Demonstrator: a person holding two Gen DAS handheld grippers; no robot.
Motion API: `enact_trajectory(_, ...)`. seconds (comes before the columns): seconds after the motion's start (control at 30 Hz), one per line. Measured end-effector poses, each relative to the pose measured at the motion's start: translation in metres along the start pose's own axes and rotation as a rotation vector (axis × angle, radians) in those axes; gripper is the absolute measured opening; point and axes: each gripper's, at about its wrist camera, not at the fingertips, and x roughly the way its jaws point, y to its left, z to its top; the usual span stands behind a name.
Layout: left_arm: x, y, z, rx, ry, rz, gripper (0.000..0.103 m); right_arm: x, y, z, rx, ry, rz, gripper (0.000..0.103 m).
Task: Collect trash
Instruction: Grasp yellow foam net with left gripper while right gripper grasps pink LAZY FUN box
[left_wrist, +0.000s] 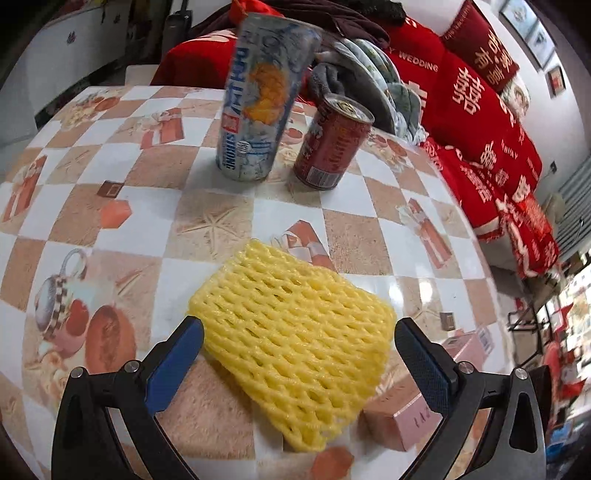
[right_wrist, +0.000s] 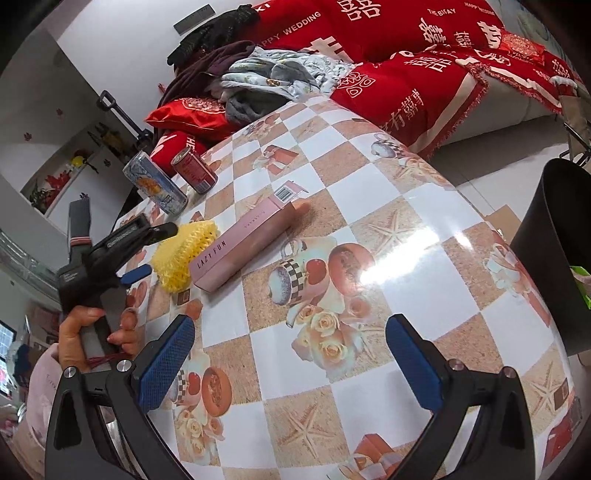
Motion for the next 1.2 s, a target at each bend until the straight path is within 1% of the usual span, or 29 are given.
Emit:
enact_trajectory(0.03, 0.004, -0.005, -0.002, 0.036, -0.001, 0.024, 0.103, 0.002, 0.001, 0.001, 0.001, 0.0, 0.001, 0.103)
enact_trajectory(0.17, 0.006, -0.015, -0.008, 0.143, -0.03, 0.068, 0.103, 0.012, 0.01, 0.011, -0.008, 0.001, 0.007, 0.103)
enact_trajectory(0.23, 0.009, -0.019, -0.01, 0.185, -0.032, 0.09, 0.103, 0.017, 0.015, 0.018, -0.009, 0.0, 0.011, 0.103)
enact_trajectory(0.33, 0.006, -0.023, -0.014, 0.234, -0.046, 0.076, 0.103, 0.028, 0.025, 0.028, 0.0, 0.0, 0.016, 0.103)
enact_trajectory(0.47, -0.001, -0.025, -0.015, 0.269, -0.066, 0.055, 0.103, 0.043, 0.033, 0.038, 0.01, 0.005, 0.013, 0.103)
enact_trajectory(0.53, -0.006, -0.02, -0.017, 0.267, -0.082, 0.047, 0.103, 0.052, 0.037, 0.041, 0.02, 0.01, 0.006, 0.103)
enact_trajectory(0.67, -0.021, 0.0, -0.023, 0.218, -0.109, 0.02, 0.103, 0.073, 0.044, 0.047, 0.04, 0.029, -0.013, 0.103)
enact_trajectory(0.77, -0.036, 0.015, -0.031, 0.188, -0.139, 0.01, 0.103, 0.085, 0.049, 0.051, 0.049, 0.034, -0.042, 0.103)
enact_trajectory(0.9, -0.058, 0.032, -0.043, 0.177, -0.181, 0.009, 0.103, 0.101, 0.057, 0.055, 0.061, 0.027, -0.098, 0.103)
enact_trajectory(1.03, -0.077, 0.04, -0.053, 0.189, -0.222, 0.019, 0.103, 0.122, 0.072, 0.05, 0.013, 0.053, -0.134, 0.103)
enact_trajectory(1.13, -0.086, 0.045, -0.059, 0.211, -0.232, 0.017, 0.103, 0.134, 0.082, 0.043, -0.052, 0.089, -0.177, 0.103)
enact_trajectory(1.2, -0.091, 0.047, -0.064, 0.223, -0.234, 0.013, 0.103, 0.136, 0.086, 0.038, -0.092, 0.096, -0.199, 0.103)
